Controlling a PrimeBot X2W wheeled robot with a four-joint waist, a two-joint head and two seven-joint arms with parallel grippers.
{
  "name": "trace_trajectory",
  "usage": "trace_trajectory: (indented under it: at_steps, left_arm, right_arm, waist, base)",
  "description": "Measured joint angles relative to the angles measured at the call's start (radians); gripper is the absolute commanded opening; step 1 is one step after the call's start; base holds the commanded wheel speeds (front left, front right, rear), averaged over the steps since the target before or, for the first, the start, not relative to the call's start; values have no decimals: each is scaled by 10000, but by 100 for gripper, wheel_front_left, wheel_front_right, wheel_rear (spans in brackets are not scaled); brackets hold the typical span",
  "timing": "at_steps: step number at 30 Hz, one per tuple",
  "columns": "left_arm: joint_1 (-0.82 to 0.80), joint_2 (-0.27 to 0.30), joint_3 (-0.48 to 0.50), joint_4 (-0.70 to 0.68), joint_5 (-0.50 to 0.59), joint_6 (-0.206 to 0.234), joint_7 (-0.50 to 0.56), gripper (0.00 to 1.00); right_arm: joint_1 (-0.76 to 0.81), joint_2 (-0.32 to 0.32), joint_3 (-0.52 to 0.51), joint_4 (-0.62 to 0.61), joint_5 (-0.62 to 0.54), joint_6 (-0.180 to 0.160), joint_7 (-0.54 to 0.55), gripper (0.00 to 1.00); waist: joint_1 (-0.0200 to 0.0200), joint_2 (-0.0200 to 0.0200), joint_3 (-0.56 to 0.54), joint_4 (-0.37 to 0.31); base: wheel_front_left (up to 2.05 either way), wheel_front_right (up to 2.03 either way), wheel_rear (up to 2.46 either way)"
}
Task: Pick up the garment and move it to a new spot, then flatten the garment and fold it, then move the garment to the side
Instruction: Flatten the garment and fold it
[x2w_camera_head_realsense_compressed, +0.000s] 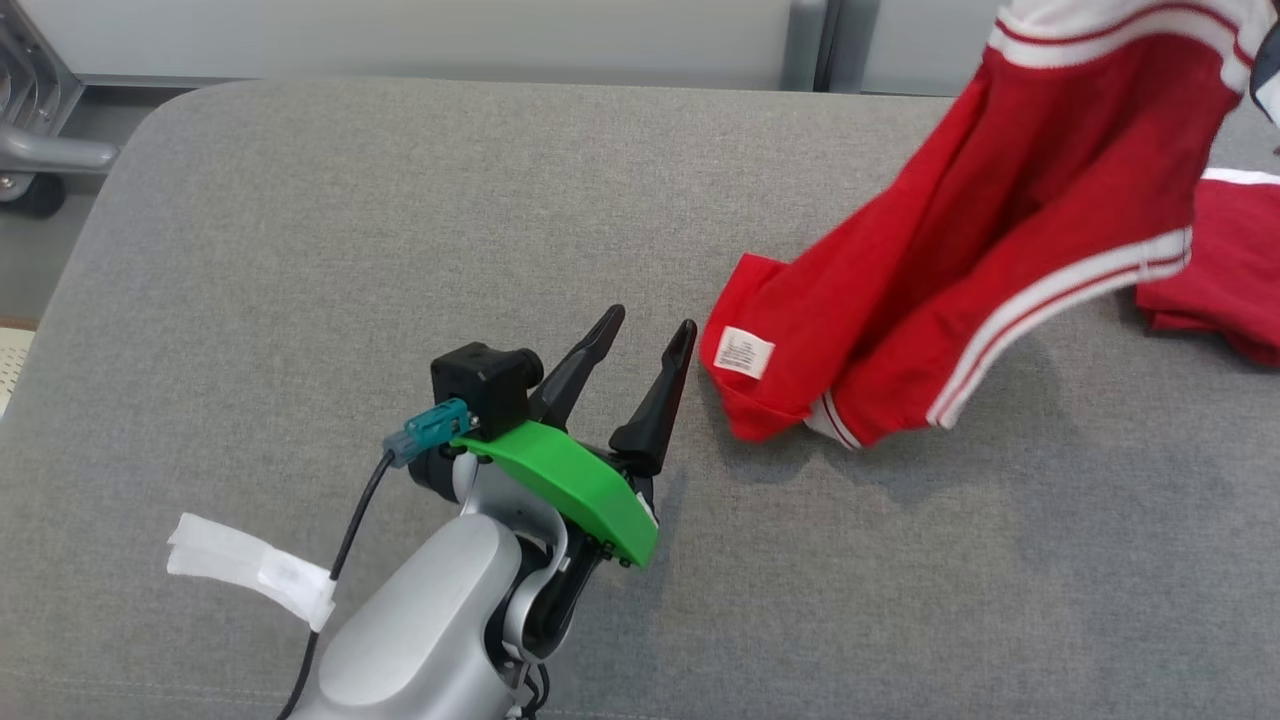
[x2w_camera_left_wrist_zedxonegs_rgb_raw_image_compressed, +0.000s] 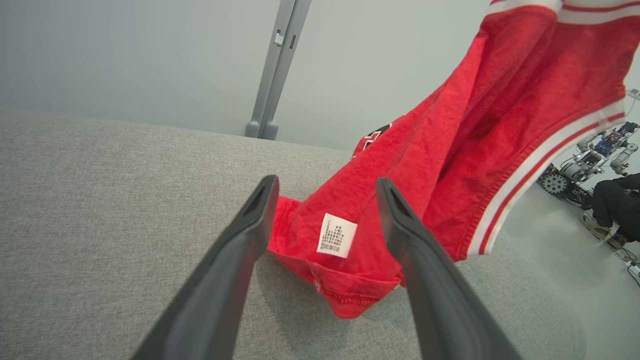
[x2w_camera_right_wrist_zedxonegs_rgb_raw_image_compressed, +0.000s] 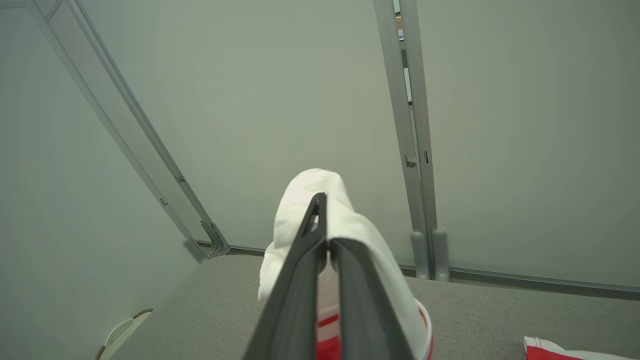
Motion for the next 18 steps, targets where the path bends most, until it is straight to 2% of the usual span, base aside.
trace_trajectory:
  at_steps: [4, 11, 14, 18]
  left_arm:
    - [185, 2, 0, -19, -54, 58, -8, 100]
    - [353, 38, -10, -86, -73, 75, 8, 100]
    - [373, 73, -73, -109, -73, 75, 113, 100]
    - [464, 42, -245, -35, -477, 71, 462, 100]
  right_arm:
    - [1705, -389, -263, 268, 357, -169, 897, 0]
    - [4870, -499, -353, 334, 861, -238, 2082, 0]
    - [5627, -529, -581, 267, 899, -240, 2080, 0]
    - [5766, -353, -1003, -79, 915, -240, 1616, 0]
  waist:
    - [0, 0, 29, -39]
    - [0, 0, 204, -312]
    - [0, 0, 313, -485]
    - [0, 0, 469, -755]
  base:
    - [0, 0, 0]
    - [0, 0, 0]
    - [0, 0, 0]
    - [0, 0, 0]
